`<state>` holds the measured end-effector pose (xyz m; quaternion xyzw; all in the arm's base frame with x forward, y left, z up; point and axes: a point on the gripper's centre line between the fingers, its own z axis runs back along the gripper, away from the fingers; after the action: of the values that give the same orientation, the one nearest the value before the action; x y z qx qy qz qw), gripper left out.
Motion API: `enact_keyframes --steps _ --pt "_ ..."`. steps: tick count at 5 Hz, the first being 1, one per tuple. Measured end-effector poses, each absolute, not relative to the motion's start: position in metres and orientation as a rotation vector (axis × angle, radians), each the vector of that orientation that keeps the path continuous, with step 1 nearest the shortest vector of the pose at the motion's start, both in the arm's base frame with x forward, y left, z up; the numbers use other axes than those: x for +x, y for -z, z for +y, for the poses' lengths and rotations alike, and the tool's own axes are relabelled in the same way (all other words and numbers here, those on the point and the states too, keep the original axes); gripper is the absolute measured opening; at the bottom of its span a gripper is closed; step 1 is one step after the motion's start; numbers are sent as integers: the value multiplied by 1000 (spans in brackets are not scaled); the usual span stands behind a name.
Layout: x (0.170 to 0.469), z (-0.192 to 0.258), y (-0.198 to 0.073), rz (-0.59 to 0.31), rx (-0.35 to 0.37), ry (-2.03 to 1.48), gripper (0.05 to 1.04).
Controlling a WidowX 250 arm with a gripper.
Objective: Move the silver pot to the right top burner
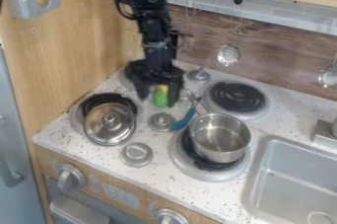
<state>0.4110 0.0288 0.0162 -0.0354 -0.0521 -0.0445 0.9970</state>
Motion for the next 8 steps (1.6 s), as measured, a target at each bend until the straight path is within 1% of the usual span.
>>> enact_keyframes --steps 1,2,3,4,6,7,8 --pt "403 -6 -17 -120 -63 186 999" --pt "390 -51 -5 -102 -68 316 999" --pt "387 -82 -13 -139 -69 427 999" --pt "385 -100 -13 -159 -46 515 999" --pt "382 -106 7 -91 -49 522 999" --pt "382 -106 24 -38 -47 508 999" --pt "380 -104 37 9 -35 508 940"
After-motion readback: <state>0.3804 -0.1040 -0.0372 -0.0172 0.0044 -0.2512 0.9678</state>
